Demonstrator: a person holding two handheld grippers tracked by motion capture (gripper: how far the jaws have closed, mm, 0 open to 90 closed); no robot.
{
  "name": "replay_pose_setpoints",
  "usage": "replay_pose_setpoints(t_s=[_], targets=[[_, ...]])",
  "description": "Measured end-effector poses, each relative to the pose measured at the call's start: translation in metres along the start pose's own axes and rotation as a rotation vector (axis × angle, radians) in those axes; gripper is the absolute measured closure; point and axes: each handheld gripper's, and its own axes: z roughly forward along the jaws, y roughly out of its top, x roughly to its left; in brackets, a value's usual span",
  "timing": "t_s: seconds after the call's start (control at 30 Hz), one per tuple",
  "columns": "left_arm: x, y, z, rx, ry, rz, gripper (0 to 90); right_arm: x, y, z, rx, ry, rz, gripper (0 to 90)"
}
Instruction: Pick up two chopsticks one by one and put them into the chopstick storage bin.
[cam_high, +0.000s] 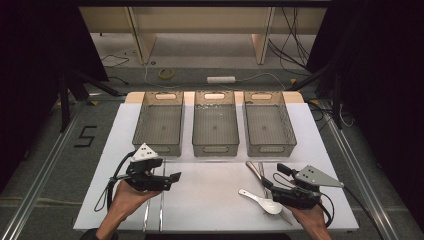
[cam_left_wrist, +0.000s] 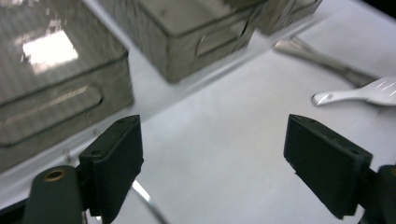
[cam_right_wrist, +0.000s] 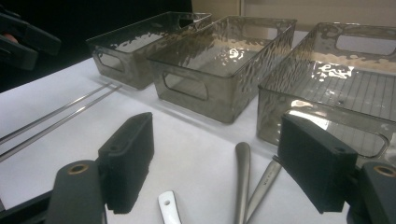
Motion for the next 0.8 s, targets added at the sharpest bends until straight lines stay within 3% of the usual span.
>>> replay_pose_setpoints(t_s=[0.1,0.23,0.3,0.4,0.53,0.63,0.8], targets=[[0.005,0.001,0.002,0.063,0.050,-0.020,21.0,0.002,0.001,0.000,0.003,0.002,-0.011,28.4],[0.012,0.002,0.005,0.195,0.102,-0.046,24.4,0.003,0.001,0.000,0.014,0.010,-0.023,28.4],[0.014,0.002,0.007,0.242,0.103,-0.069,24.9,0.003,0.001,0.001,0.017,0.013,-0.023,28.3],[0.017,0.001,0.011,0.341,0.125,-0.059,26.3,0.004,0.001,0.001,0.020,0.020,-0.026,28.4],[0.023,-0.005,0.014,0.421,0.125,-0.077,30.0,0.005,0.000,0.002,0.031,0.021,-0.034,28.4],[0.026,-0.010,0.021,0.519,0.155,-0.060,31.1,0.005,0.000,0.003,0.044,0.011,-0.039,28.4],[0.031,-0.018,0.030,0.582,0.175,-0.063,35.2,0.005,0.000,0.004,0.051,0.009,-0.043,28.4]])
